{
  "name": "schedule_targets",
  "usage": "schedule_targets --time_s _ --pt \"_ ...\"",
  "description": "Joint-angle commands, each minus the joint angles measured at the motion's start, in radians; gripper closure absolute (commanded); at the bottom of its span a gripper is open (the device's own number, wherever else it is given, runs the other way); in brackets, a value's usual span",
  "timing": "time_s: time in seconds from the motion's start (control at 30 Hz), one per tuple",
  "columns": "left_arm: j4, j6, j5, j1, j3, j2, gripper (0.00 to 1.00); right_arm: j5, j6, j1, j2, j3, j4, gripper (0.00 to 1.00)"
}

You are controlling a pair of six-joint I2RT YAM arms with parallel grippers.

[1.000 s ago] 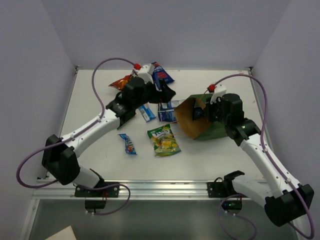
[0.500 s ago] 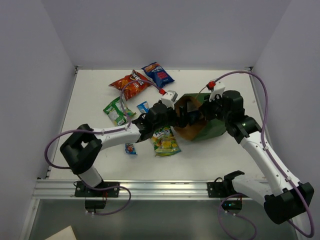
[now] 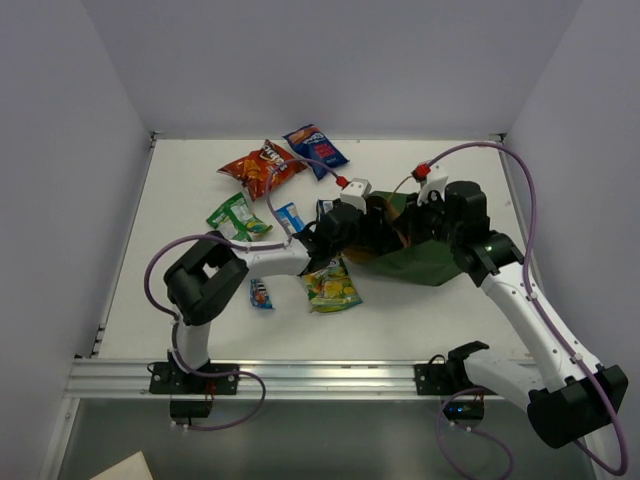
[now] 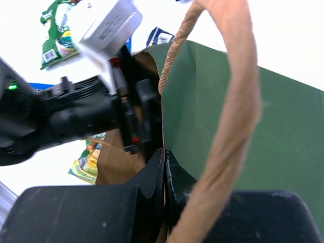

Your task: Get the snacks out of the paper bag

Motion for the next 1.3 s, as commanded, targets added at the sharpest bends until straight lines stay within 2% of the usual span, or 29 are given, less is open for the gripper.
schedule_targets --time_s 0.0,0.17,0.3,0.4,0.43,0.5,0.57,0.6,0.63,0.7,0.93,1.07,1.27 --pt "-0.018 -0.044 -0.064 -0.006 0.089 0.049 0.19 -0.093 0.031 0.001 -0.009 0.044 0.046 1.0" --pt "0.048 -0.069 0.019 -0.009 0.078 0.074 0.26 -0.134 0.025 0.003 -0.015 0.028 0.076 1.0" --pt "0.12 -0.086 0.09 -0.01 0.003 0.019 0.31 -0.073 -0.019 0.003 -0.015 0.007 0.089 1.0" --pt "0.123 -0.115 0.131 -0.01 -0.014 0.025 0.42 -0.049 -0.05 0.003 -0.015 -0.001 0.098 1.0" --pt "0.123 -0.121 0.139 -0.013 -0.012 0.034 0.5 -0.052 -0.056 0.003 -0.015 -0.004 0.104 1.0" --pt "0.117 -0.135 0.159 -0.016 0.0 0.071 0.55 -0.073 -0.056 0.003 -0.012 -0.004 0.118 1.0" --pt "0.111 -0.141 0.16 -0.018 0.015 0.1 0.65 -0.085 -0.055 0.001 -0.002 0.002 0.119 1.0" --pt "0.111 -0.144 0.16 -0.018 0.017 0.103 0.72 -0.088 -0.055 0.003 0.001 0.005 0.122 1.0" --pt "0.108 -0.144 0.159 -0.018 0.017 0.103 0.88 -0.081 -0.053 0.003 0.004 0.005 0.124 1.0" --pt "0.106 -0.132 0.144 -0.018 0.009 0.077 1.0 -0.069 -0.056 0.003 0.002 -0.004 0.133 1.0" --pt "0.079 -0.087 0.085 0.002 -0.098 -0.15 1.0 0.043 -0.076 0.001 -0.015 -0.071 0.164 1.0" --pt "0.033 -0.083 0.085 0.033 -0.15 -0.271 1.0 0.174 -0.089 0.0 -0.01 -0.1 0.167 1.0" --pt "-0.134 -0.055 0.076 0.069 -0.17 -0.483 1.0 0.329 -0.061 -0.002 0.008 -0.116 0.173 1.0"
